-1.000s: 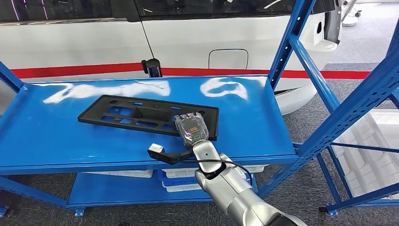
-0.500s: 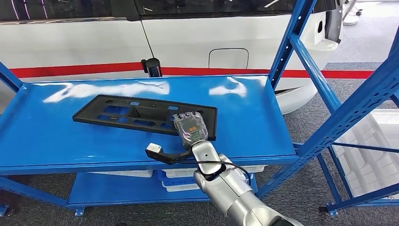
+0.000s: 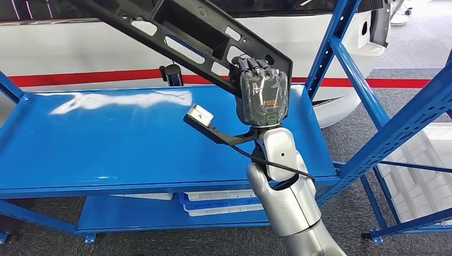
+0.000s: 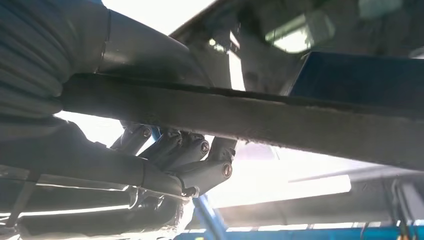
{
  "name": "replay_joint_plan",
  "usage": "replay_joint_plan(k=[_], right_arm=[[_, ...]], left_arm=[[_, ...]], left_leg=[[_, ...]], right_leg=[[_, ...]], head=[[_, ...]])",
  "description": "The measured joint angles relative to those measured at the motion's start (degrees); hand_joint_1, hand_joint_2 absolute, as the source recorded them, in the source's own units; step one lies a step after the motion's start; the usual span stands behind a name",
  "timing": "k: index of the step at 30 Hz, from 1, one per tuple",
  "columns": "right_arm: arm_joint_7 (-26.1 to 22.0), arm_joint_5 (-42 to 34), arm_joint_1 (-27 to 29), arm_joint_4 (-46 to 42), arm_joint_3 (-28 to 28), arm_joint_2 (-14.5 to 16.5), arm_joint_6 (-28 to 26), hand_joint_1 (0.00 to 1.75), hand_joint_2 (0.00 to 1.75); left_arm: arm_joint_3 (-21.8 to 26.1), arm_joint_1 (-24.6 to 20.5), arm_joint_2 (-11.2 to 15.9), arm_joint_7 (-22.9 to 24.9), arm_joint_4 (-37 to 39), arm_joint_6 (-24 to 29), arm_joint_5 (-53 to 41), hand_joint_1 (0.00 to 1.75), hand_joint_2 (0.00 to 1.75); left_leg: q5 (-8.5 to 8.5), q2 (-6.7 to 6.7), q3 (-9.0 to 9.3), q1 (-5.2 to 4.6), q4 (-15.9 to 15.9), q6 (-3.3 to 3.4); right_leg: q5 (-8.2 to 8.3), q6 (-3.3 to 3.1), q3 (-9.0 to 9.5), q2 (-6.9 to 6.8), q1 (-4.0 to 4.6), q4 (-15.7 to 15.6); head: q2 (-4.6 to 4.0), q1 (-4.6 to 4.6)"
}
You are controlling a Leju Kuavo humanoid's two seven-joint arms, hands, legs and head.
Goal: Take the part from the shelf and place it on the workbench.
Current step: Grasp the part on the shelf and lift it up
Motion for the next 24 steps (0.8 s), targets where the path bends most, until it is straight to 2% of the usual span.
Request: replay_joint_plan(k=[2,6,12,17,24], right_arm=[[0.0,0.0,0.0,-1.7,-0.5,-0.4,-0.3,1.75,1.75],[-0.3,-0.3,-1.0,-5.3,-1.5,-1.3,-0.9,1.75,1.75],[-2.1,-3.6,-5.9,-10.2,-2.2,-2.4,0.3,1.75,1.75],[-2.7,-9.4,-7.9,-10.9,-2.2,-3.0,-0.4,1.75,1.75],[-2.8,-11.4,-8.7,-10.8,-2.1,-3.6,-1.5,1.75,1.75]], left_arm=[[-0.1,0.0,-0.1,0.0,0.0,0.4,-0.2,0.00,1.75],[-0.5,-0.2,-0.2,0.4,0.0,0.8,-1.0,0.00,1.75],[-0.7,-0.7,-0.7,0.4,0.0,1.3,-1.0,0.00,1.75],[0.1,-0.9,-1.1,-0.4,-0.1,5.4,0.8,0.00,1.75],[1.1,-0.9,-1.5,-1.2,-0.3,4.8,1.4,0.00,1.75]], left_leg=[[0.00,-0.01,0.00,0.00,0.0,0.00],[0.01,-0.01,-0.01,0.01,0.0,0.00],[0.01,-0.01,0.00,0.01,0.0,0.00],[0.01,-0.02,-0.01,0.01,0.0,0.00],[0.01,-0.02,-0.01,0.01,0.0,0.00]], right_leg=[[0.00,0.00,0.00,0.00,0.00,0.0],[0.00,0.00,0.00,-0.01,0.01,0.0],[0.01,0.00,0.00,-0.01,0.01,0.0],[0.01,0.00,0.01,-0.01,0.01,0.0],[0.01,0.00,0.01,-0.01,0.00,0.0]], head=[[0.00,-0.01],[0.00,-0.01],[0.00,-0.01],[0.00,0.00],[0.00,-0.01]])
